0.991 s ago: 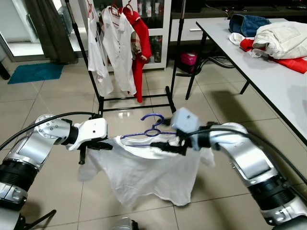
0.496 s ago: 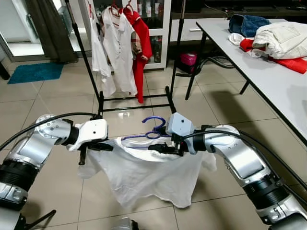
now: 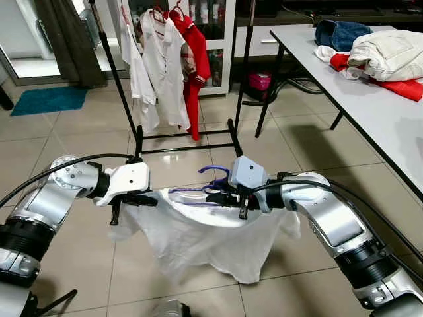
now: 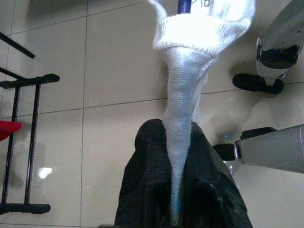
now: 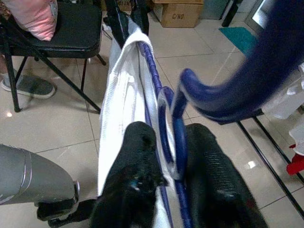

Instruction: Hang hanger

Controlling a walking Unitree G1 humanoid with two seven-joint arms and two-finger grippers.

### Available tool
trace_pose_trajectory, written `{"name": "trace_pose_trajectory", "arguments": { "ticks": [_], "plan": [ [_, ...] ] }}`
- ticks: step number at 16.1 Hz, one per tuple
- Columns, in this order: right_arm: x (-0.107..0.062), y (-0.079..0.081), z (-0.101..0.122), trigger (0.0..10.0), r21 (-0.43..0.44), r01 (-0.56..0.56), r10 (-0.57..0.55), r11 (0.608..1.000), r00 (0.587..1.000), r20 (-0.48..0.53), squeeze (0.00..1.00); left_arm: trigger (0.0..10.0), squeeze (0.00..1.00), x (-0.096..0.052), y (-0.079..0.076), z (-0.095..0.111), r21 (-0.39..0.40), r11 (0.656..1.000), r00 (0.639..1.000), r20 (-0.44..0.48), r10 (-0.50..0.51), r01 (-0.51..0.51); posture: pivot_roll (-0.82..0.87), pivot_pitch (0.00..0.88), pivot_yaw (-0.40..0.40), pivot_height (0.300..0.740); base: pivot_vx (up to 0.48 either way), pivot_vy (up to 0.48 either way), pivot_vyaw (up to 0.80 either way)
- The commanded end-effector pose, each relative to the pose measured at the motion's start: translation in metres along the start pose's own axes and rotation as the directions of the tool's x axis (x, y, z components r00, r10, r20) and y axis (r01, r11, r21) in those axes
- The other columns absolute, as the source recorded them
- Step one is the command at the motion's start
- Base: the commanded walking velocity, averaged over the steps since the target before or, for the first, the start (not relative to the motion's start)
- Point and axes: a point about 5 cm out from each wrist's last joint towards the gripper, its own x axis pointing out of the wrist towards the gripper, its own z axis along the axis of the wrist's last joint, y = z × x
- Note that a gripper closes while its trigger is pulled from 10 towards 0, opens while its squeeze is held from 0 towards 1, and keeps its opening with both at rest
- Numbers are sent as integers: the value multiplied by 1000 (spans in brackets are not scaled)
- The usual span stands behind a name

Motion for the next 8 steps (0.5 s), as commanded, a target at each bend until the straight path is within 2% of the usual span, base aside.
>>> {"name": "trace_pose_trajectory", "arguments": {
  "ticks": [1,7,8],
  "plan": [
    [0,0,0,0,-11,-19,19,1000,1000,-5,0,0,0,-5,9,7,33,999,999,7,31,-32,-33,0,58,740,0,0,0],
    [-2,-5,-4,0,-2,18,-18,1000,1000,-23,0,0,0,-8,19,11,44,995,995,28,92,-94,-33,0,64,740,0,0,0],
    [-3,-6,-5,0,7,31,-31,999,999,-22,0,3765,0,-9,22,12,43,992,992,39,120,-122,-31,0,64,740,0,0,0]
  ]
}}
